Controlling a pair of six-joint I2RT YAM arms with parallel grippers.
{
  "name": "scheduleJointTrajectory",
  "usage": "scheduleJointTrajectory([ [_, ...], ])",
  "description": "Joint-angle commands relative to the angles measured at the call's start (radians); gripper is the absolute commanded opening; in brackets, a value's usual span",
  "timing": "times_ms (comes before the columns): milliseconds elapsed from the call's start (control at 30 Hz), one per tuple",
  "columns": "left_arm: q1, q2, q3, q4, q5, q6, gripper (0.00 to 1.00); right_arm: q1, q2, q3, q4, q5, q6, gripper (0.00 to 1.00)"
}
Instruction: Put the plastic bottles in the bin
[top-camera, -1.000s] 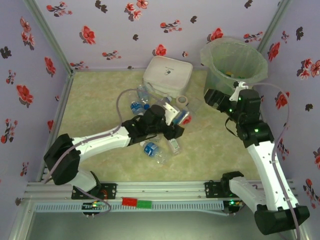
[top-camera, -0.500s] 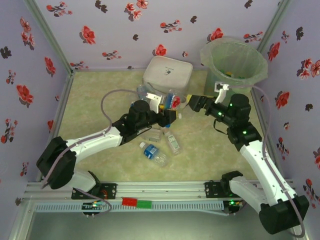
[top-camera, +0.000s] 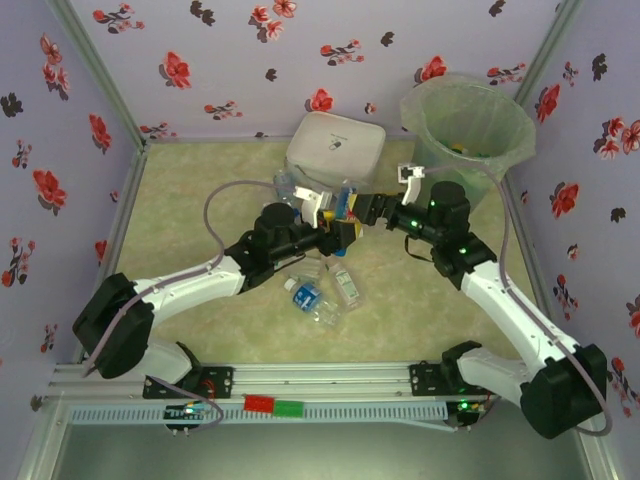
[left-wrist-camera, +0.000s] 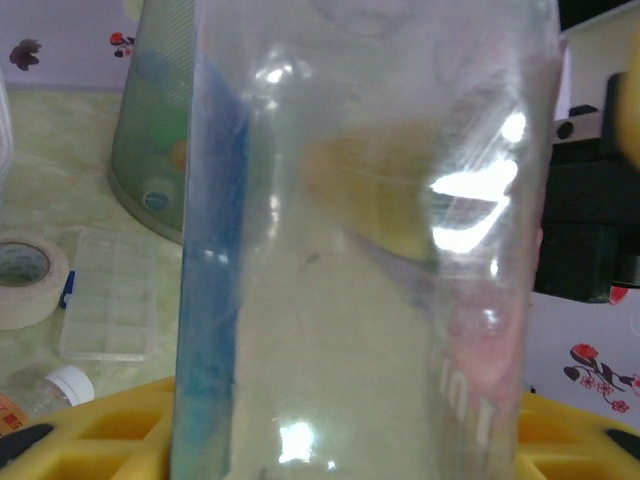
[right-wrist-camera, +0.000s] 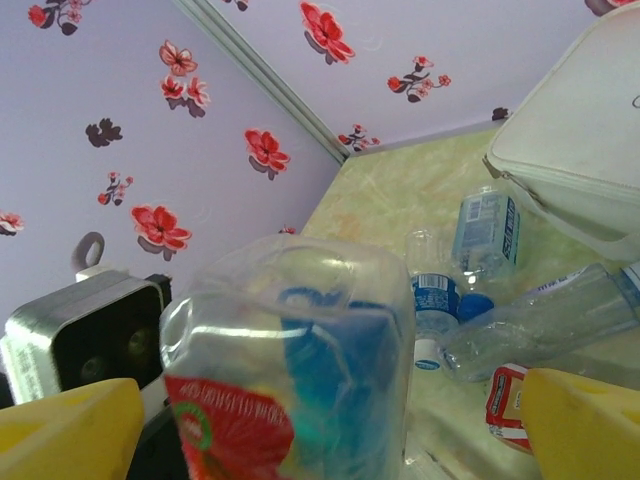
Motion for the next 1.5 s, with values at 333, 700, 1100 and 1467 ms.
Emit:
scheduleJointTrajectory([
  [333,-0.020,-0.006,0.001,-0.005,0.014,0.002,0.51,0.060,0.087,-0.034,0.169,0.043,0.079,0.68],
  [700,-0.020,-0.061,-0.036,-0.008,-0.049,0.008,0.88,0.057,0.059,0.002,0.063,0.174,-0.010,0.53],
  [1100,-0.010,-0.333,-0.262,-0.012,-0.506,-0.007,1.00,-0.211,0.130,0.390,-0.206,0.358,-0.152,0.52],
  [1467,0.055,-0.519,-0.428,-0.141,-0.723,-0.166,1.00,-0.428,0.278,0.592,0.019,0.556,-0.133,0.50],
])
